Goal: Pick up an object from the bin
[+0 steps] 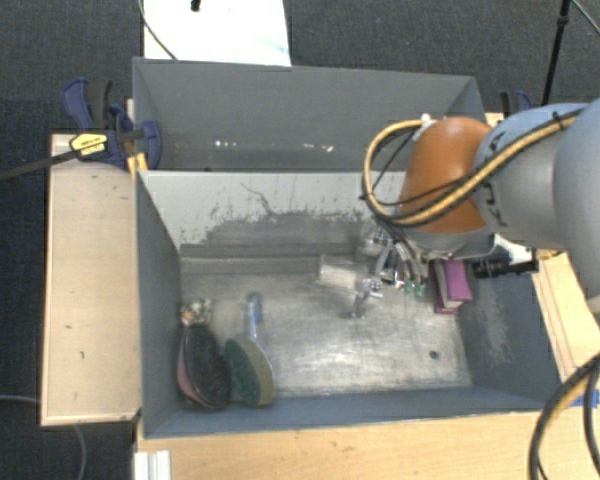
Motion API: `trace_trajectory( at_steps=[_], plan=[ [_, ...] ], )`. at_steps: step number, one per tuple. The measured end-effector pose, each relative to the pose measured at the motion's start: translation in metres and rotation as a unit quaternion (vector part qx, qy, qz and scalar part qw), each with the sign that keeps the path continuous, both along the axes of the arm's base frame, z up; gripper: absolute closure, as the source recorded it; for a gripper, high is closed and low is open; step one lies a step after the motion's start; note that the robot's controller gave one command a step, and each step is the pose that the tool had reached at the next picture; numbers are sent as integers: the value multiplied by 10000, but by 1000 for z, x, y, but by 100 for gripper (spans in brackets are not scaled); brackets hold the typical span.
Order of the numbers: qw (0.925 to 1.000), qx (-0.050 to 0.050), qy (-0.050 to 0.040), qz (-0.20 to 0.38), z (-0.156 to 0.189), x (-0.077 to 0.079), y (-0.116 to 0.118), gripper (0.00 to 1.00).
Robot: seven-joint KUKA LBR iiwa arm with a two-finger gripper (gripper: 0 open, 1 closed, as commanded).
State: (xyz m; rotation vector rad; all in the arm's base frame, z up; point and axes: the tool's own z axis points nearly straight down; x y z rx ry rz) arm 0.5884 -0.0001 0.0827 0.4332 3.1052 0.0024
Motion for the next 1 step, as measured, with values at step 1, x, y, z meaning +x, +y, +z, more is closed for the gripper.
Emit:
trace_trajectory(
  at_steps=[1],
  plan=[
    [10000, -3, 18, 18, -2, -1, 0, 100]
  ],
)
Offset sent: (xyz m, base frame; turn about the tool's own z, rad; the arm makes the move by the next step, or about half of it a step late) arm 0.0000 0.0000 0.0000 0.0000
